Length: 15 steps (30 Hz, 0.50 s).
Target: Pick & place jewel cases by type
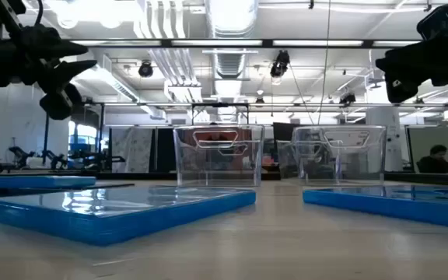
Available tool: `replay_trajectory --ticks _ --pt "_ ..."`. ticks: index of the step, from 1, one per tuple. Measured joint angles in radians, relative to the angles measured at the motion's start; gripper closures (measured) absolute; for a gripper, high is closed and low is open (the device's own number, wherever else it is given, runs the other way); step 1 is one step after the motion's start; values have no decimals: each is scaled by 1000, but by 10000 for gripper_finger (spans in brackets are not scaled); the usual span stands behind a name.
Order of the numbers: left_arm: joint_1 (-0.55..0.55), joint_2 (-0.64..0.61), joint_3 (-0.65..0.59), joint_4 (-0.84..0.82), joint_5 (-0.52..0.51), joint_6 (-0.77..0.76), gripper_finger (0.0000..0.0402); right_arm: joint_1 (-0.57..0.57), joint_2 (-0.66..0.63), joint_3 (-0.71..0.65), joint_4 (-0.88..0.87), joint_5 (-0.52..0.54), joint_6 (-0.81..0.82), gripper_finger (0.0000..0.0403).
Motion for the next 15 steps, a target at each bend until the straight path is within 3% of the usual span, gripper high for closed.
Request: replay_trajectory --ticks 15 --pt "0 0 0 0 0 0 329 0 0 0 0 0 0 331"
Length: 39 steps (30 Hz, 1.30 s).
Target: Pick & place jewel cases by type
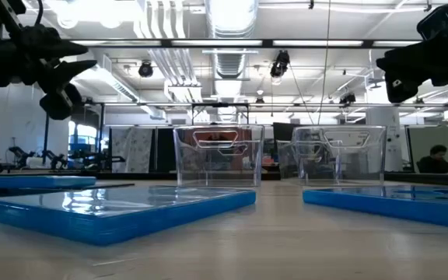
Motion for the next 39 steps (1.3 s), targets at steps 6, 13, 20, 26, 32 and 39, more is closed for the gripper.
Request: replay_trajectory --ticks 6,13,20,26,32,39 --pt "0 0 0 0 0 0 329 0 0 0 0 0 0 323" --pt "0 0 0 0 0 0 329 0 0 0 0 0 0 319" --pt "0 0 0 0 0 0 329 0 0 0 0 0 0 331" --pt "0 0 0 0 0 0 329 0 0 0 0 0 0 334" --pt "0 0 0 0 0 0 329 0 0 0 6 4 1 325" --pt "0 0 0 0 0 0 329 2 -1 0 51 -6 651 327"
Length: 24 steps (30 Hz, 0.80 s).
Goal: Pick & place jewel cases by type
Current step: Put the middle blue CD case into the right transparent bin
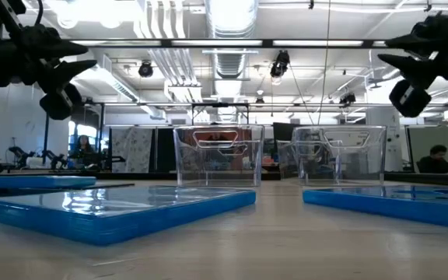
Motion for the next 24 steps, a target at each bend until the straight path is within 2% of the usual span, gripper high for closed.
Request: replay_trajectory --ticks 4,7,10,17,19,23,24 --pt "0 0 0 0 0 0 329 1 1 0 64 105 194 332" --pt "0 0 0 0 0 0 329 0 1 0 164 298 335 334" --pt "0 0 0 0 0 0 329 0 2 0 243 407 283 334" --pt "0 0 0 0 0 3 329 0 58 0 415 453 194 337" --pt "0 0 0 0 -6 9 329 0 99 0 517 546 159 339" --pt "0 0 0 1 -19 3 329 0 196 0 625 835 119 339" --pt "0 0 0 7 -24 -23 329 0 221 0 643 859 121 339"
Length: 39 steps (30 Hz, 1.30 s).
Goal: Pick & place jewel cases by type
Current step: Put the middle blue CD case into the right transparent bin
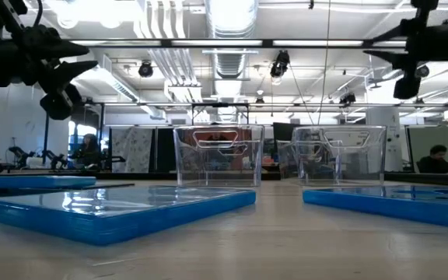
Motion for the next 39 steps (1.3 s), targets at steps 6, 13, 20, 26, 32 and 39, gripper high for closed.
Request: replay_trajectory --ticks 6,13,20,26,32,39 --pt "0 0 18 92 -20 -650 329 0 174 50 87 4 14 337" --pt "-1 17 17 52 -2 -651 329 0 435 248 87 -90 -48 330" --pt "-1 48 17 18 -80 -654 329 -73 623 415 -27 -142 -86 318" --pt "0 58 17 8 -289 -553 329 -116 657 586 -596 -280 124 293" --pt "0 68 17 -6 -366 -439 329 -119 739 737 -1008 -457 263 265" --pt "0 67 18 15 -355 -412 329 -120 900 811 -978 -574 238 252"
